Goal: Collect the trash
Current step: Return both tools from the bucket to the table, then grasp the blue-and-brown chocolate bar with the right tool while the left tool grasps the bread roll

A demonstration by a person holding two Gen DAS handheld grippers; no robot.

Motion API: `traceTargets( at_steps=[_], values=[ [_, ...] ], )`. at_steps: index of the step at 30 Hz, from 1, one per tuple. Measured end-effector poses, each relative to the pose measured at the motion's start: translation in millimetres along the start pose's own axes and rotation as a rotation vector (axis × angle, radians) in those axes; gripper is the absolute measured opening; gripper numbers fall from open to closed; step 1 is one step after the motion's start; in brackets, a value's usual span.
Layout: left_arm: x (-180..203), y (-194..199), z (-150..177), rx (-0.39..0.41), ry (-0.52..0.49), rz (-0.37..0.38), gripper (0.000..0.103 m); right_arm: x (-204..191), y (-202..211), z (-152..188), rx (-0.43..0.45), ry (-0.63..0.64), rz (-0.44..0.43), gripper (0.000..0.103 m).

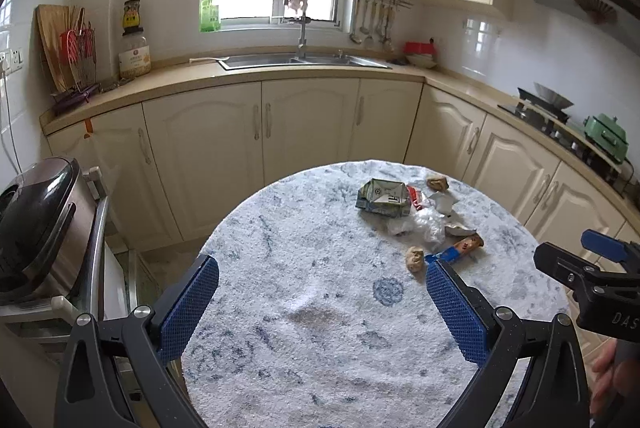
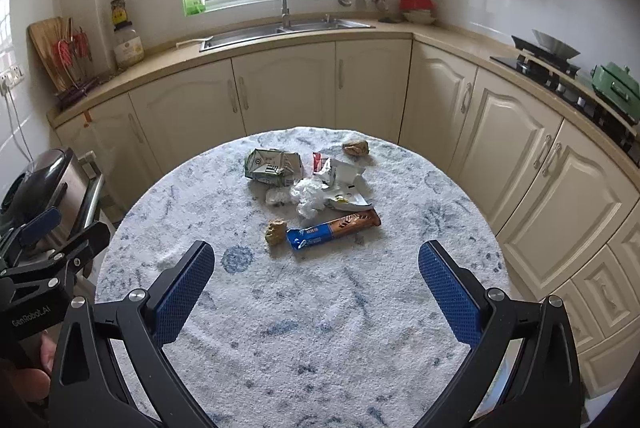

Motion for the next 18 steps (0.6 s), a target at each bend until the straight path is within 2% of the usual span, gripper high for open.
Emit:
traceTargets(
  at_steps=[8, 16, 18],
  values=[
    [26, -77, 8, -0.065, -0.060, 0.008, 0.102, 29, -76, 6, -0.110, -0.113, 0.032, 0.101],
    [45, -131, 17, -0.134, -0.083, 0.009, 0.102, 65, -156, 17, -0.224, -0.259, 0.101, 0.066],
    [50, -138, 17, -0.141, -0.085, 0.012, 0.102, 69, -167, 16, -0.227, -0.289, 0.094, 0.064]
  ],
)
Point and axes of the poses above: each gripper's, at about its wrist camera, not at the fingertips, and y roughly against the way its jaws point, x to its right, z to its underside, the point moved 8 cm from there along -y, roughly the way its jaws point, and after that the axes turned 9 degrees about -z, right-handed, at the moved point
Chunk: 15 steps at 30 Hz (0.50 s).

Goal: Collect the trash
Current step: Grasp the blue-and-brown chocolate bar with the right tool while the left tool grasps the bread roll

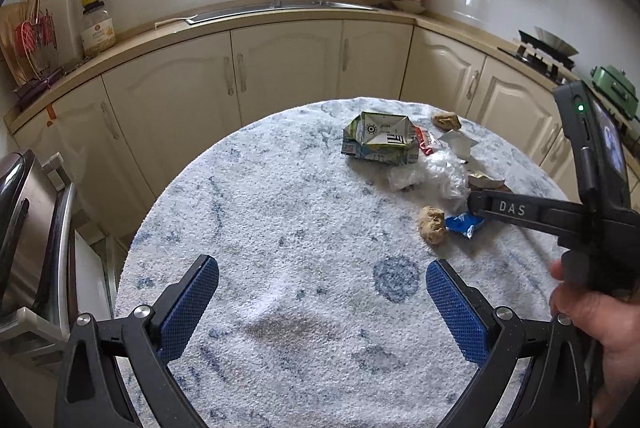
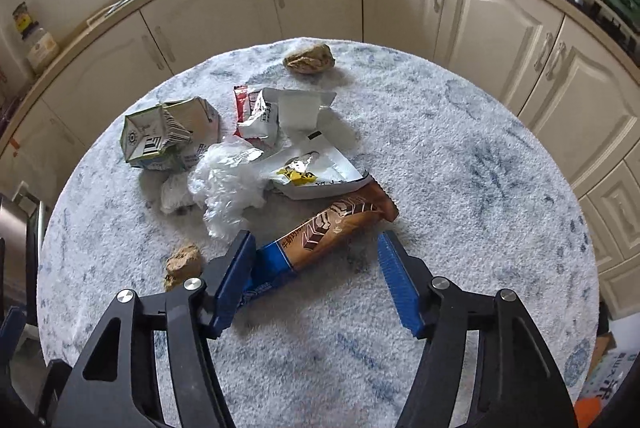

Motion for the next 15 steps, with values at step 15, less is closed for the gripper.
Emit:
traceTargets(
  at_steps=[15],
  values=[
    [54, -47, -27, -0.004, -0.077, 0.034, 0.102, 8, 10, 14, -0.013, 0.106, -0.049, 0.019]
  ],
)
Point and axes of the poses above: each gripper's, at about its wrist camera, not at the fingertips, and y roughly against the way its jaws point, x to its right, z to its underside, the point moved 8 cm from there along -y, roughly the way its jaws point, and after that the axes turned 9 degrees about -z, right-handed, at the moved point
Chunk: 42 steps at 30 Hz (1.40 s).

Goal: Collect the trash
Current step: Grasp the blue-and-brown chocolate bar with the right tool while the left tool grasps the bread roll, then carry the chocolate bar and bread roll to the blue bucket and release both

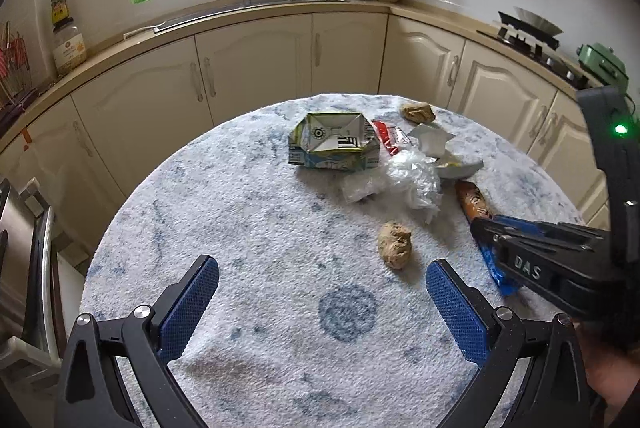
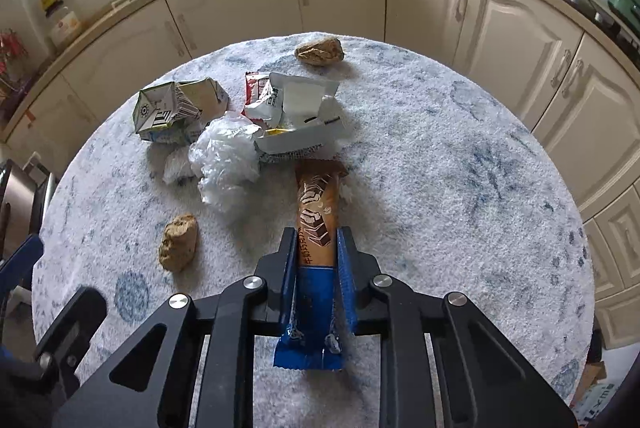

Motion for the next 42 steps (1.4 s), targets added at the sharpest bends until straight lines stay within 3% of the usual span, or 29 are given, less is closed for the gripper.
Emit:
traceTargets(
  at_steps=[9, 11, 14, 16, 19, 20, 30, 36, 42],
  values=[
    [55, -54, -1, -0.072, -0.078, 0.006, 0.100, 20, 20, 8, 0.024, -0.009, -0.060, 0.019],
    [64, -64, 0, -0.094, -0.087, 0.020, 0.091, 22, 27, 7, 0.035, -0.010, -0.077, 0.019],
    [75, -67, -1, -0.100, -0.098, 0.047, 0.067, 26, 35, 7, 0.047, -0.014, -0.099, 0.019],
    [83, -65, -3, -0.095, -0.113, 0.072, 0.042, 28, 41, 8, 0.057, -0.015, -0.107, 0.019],
    [89, -61, -1, -0.097, -0.112, 0.087, 0.023, 31, 49, 10, 0.070, -0.022, -0.115, 0.019],
    [88, -60, 0, -0.100, -0.101, 0.091, 0.021, 32, 53, 11, 0.076, -0.021, -0.115, 0.019],
    [82, 6, -2, 0.008, 0.007, 0.168, 0.021, 38, 114, 19, 0.166, -0.017, -0.126, 0.019],
    [98, 63, -1, 0.094, -0.015, 0.188, 0.021, 48, 164, 28, 0.246, -0.021, -0.122, 0.019],
    [139, 124, -2, 0.176, -0.077, 0.234, 0.021, 75, 219, 38, 0.333, -0.050, -0.087, 0.019]
  ],
)
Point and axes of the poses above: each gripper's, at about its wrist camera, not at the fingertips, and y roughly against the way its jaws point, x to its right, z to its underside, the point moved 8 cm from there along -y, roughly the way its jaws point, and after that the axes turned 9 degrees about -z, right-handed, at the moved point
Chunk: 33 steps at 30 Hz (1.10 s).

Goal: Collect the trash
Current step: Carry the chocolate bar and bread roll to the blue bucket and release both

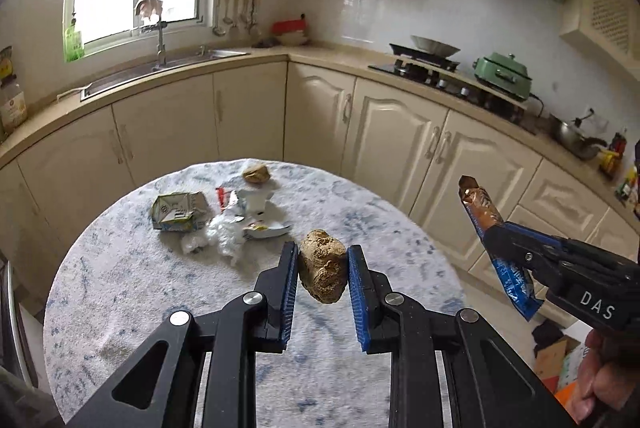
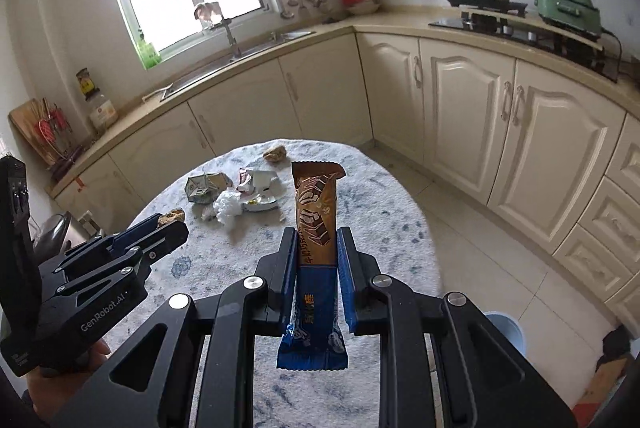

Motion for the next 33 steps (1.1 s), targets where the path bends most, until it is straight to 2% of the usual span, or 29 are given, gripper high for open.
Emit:
traceTargets(
  at_steps=[4, 9, 15, 19, 23, 27, 33],
  values=[
    [47, 24, -7, 0.032, -0.059, 0.059, 0.021, 27, 38, -5, 0.054, -0.022, 0.047, 0.019],
    [104, 35, -12, 0.053, -0.121, 0.142, 0.021, 73, 83, -7, 0.107, -0.070, 0.129, 0.019],
    [181, 24, -11, 0.029, -0.193, 0.252, 0.021, 148, 125, 8, 0.135, -0.159, 0.244, 0.019],
    [229, -1, 2, -0.038, -0.236, 0.322, 0.021, 206, 139, 33, 0.110, -0.250, 0.312, 0.019],
    [275, -38, 28, -0.146, -0.275, 0.372, 0.021, 259, 137, 63, 0.066, -0.340, 0.347, 0.019],
    [310, -83, 59, -0.260, -0.329, 0.388, 0.021, 307, 114, 100, -0.017, -0.424, 0.358, 0.019],
    [348, -144, 94, -0.432, -0.355, 0.395, 0.021, 352, 78, 137, -0.103, -0.510, 0.337, 0.019]
  ],
)
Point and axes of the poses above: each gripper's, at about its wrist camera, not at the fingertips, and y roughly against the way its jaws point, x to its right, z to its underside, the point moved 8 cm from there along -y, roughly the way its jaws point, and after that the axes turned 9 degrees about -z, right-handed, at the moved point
